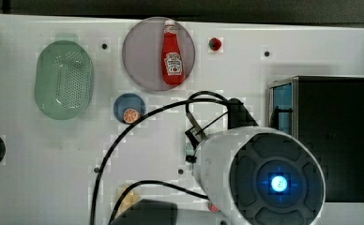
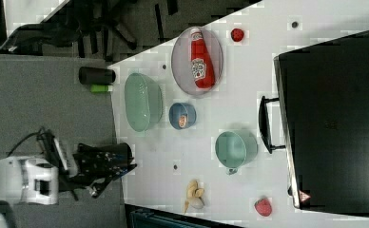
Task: Flap open oven.
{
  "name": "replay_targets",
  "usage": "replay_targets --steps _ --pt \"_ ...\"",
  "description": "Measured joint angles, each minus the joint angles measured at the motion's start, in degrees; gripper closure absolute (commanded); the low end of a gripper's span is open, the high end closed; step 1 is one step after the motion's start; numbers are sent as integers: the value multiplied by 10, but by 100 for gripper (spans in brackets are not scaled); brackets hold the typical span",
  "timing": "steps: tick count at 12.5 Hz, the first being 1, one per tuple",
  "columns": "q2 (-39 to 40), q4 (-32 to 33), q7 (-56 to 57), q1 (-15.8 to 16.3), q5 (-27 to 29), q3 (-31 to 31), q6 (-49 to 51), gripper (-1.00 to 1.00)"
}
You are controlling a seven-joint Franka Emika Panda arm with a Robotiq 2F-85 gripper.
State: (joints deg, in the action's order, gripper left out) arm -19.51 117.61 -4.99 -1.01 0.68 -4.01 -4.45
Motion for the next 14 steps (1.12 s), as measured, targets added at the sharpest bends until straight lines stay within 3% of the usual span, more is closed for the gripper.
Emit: replay_targets --steps 5,8,14 --pt "17 16 76 -9 -30 -32 -56 65" --pt "42 28 201 -17 -62 -60 -109 65" --pt "119 75 513 -39 -63 -147 -251 65"
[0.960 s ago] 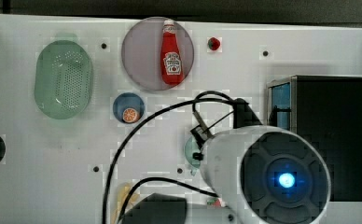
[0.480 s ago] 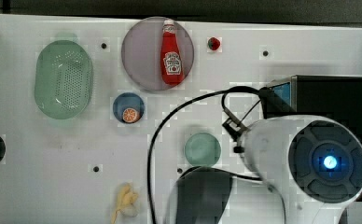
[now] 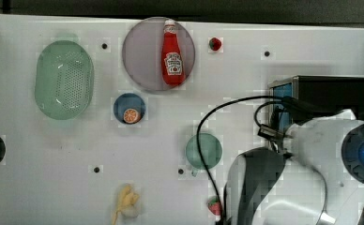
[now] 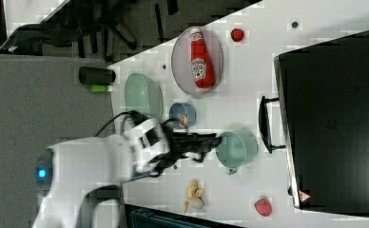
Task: Flap open oven.
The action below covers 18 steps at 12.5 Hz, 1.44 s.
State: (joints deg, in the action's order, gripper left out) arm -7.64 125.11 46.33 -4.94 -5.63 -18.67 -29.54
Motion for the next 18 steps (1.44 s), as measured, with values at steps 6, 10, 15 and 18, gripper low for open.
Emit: replay_targets --steps 6,10,15,18 --pt "78 2 138 -9 -4 -45 -88 65" --pt "114 15 157 -9 -2 -52 -121 65" --pt "139 27 158 -10 0 -55 -163 65" --pt "143 29 159 -9 -3 -51 -173 65"
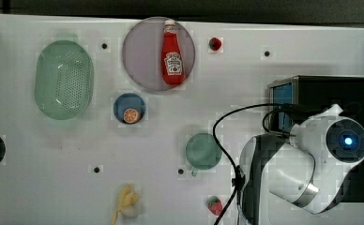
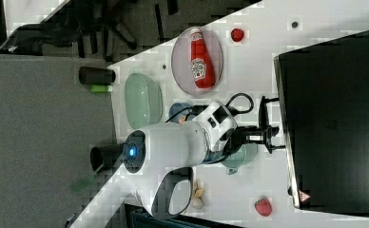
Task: Flap open oven.
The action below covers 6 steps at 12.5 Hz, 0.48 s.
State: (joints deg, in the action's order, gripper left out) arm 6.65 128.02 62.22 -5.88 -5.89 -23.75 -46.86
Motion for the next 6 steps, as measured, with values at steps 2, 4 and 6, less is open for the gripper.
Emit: replay_targets --steps 2,4,6 --pt "9 1 0 -1 4 4 -15 65" --pt "11 10 0 2 3 11 -23 65" --pt "7 18 -2 11 -38 22 -23 65"
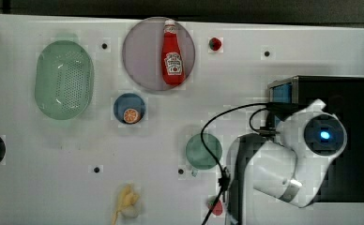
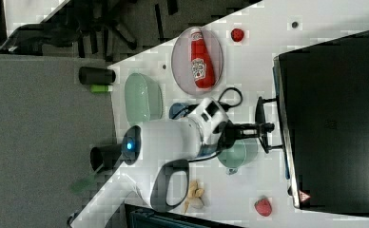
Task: Flap open oven.
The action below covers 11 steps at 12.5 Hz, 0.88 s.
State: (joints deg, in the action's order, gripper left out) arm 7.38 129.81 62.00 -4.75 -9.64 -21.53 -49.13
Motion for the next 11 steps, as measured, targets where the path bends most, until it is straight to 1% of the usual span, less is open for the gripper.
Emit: replay_targets --steps 2,4,6,7,8,11 --pt "-1 12 -28 11 -54 16 -6 65" --pt "2 21 -87 19 -111 41 -2 65" --pt "16 21 -158 34 -206 62 6 65" --pt "24 25 -193 39 -243 76 5 65" --pt "35 27 -229 44 -262 90 5 65" --pt "80 28 -346 69 -343 106 6 65"
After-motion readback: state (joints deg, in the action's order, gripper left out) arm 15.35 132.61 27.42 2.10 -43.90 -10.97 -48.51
